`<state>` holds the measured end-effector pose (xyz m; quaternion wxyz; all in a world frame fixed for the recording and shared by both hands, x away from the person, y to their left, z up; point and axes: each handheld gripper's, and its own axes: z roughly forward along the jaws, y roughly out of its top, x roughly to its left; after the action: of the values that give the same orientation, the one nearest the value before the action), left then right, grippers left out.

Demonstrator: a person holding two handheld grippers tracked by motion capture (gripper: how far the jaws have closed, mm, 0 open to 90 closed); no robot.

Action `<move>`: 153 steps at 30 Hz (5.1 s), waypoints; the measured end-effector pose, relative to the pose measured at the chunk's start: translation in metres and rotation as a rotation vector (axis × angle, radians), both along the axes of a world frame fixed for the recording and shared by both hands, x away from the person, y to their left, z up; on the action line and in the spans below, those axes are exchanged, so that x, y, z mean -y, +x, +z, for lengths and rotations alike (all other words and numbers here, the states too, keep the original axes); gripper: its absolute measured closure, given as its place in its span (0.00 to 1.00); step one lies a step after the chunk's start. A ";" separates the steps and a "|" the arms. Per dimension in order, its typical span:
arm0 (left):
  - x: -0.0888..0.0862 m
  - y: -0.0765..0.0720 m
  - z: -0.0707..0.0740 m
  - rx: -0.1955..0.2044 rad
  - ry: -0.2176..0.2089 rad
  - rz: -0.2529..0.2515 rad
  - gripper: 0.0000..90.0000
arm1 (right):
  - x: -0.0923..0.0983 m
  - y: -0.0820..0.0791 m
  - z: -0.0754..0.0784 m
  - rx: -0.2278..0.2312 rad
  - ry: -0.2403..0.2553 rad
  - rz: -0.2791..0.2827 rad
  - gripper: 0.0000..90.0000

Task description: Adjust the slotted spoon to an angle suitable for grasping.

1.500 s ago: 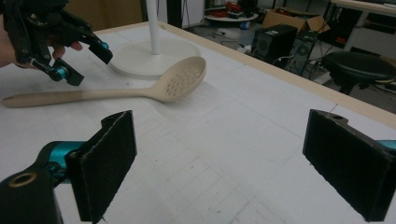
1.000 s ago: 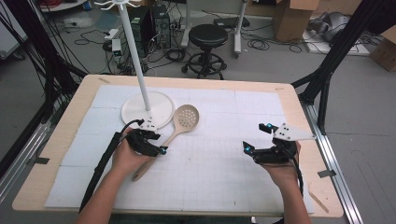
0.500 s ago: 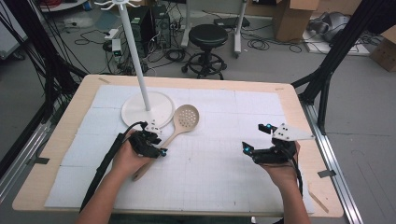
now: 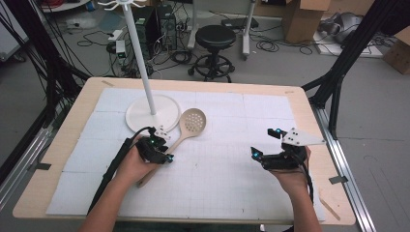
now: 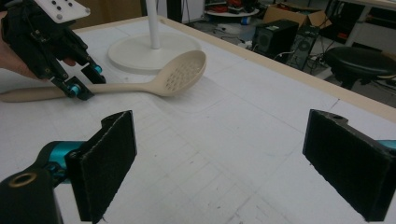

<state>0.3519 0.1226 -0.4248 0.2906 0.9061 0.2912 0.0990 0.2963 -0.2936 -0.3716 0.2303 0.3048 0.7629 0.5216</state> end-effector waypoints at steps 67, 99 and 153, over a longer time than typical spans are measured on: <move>0.000 0.002 0.002 -0.025 0.007 -0.041 0.84 | -0.001 0.001 -0.001 -0.010 -0.003 0.010 0.10; 0.077 0.009 0.005 0.019 0.070 -0.373 0.84 | 0.002 0.000 0.000 -0.001 0.004 0.010 0.10; -0.030 -0.019 0.000 0.031 0.006 -0.180 0.99 | -0.002 0.000 -0.002 -0.011 -0.012 0.015 0.10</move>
<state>0.3331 0.1523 -0.4245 0.2999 0.9279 0.2035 0.0874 0.2963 -0.2919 -0.3731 0.2240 0.3007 0.7695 0.5169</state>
